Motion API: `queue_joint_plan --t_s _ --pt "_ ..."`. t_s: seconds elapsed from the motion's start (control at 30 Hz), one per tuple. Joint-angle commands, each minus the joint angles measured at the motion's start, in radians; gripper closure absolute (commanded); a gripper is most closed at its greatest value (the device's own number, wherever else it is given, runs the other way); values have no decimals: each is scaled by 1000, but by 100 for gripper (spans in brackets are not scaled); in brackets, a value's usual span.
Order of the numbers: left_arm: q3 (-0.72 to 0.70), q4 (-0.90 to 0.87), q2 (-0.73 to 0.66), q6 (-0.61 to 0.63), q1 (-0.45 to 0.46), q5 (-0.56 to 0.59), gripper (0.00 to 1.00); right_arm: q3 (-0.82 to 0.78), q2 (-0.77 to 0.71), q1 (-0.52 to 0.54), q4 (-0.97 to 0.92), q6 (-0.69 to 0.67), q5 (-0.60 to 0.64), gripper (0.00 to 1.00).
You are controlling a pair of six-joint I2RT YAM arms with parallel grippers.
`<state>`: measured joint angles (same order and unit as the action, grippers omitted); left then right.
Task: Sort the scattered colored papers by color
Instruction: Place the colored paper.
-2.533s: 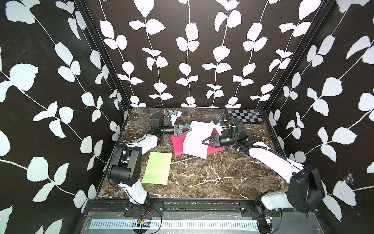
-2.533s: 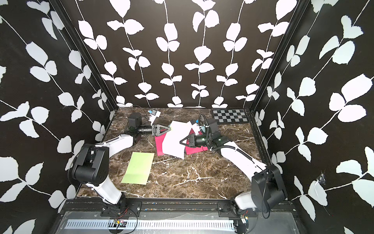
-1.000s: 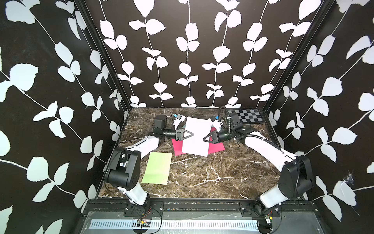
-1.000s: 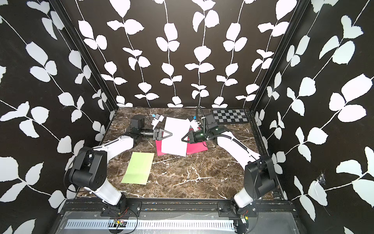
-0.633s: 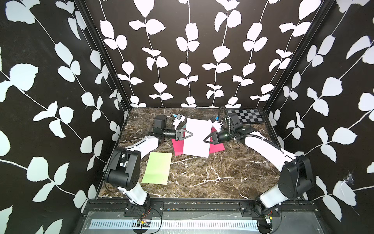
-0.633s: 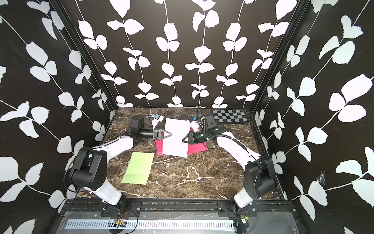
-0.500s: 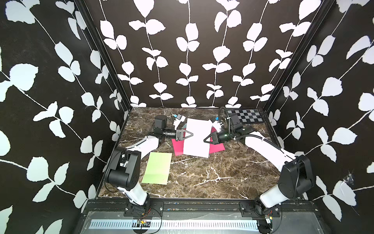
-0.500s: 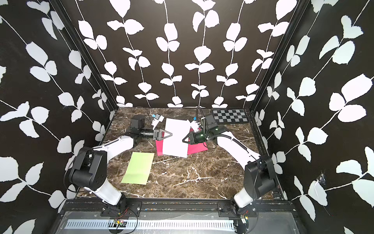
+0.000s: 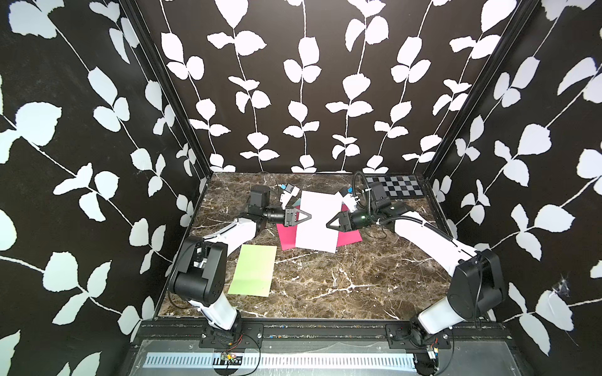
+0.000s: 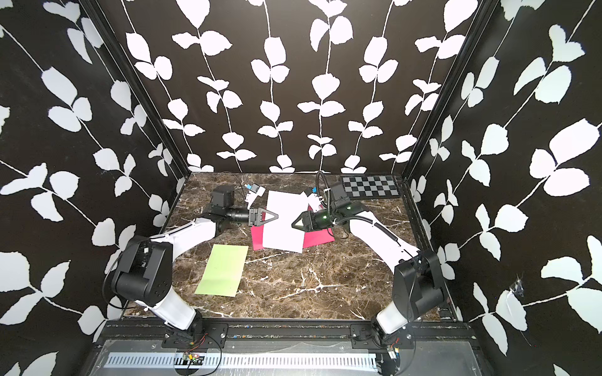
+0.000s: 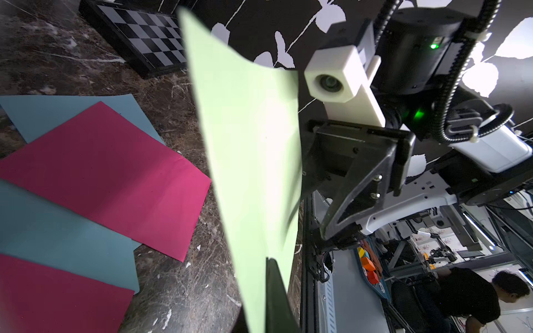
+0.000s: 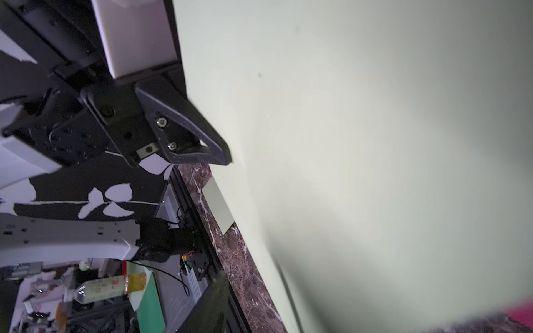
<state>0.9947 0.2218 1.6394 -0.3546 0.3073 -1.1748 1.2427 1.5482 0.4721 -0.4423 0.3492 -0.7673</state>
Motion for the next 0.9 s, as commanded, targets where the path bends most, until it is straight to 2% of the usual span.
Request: queue_joint_plan --t_s 0.0,0.2,0.3,0.67,0.73,0.87 --pt "29 -33 -44 18 6 51 100 25 -64 -4 -30 -9 85 47" --pt "45 -57 -127 -13 8 112 100 -21 -131 -4 -61 13 248 33" --pt "50 -90 -197 -18 10 142 100 -54 -159 -7 -57 28 314 30" --pt "-5 -240 -414 -121 17 230 100 -151 -177 -31 37 109 427 27" --pt "-21 -328 -449 -116 17 279 100 -165 -188 -35 56 123 447 27" --pt "1 -687 -477 -21 26 491 100 -184 -191 -45 73 138 487 24"
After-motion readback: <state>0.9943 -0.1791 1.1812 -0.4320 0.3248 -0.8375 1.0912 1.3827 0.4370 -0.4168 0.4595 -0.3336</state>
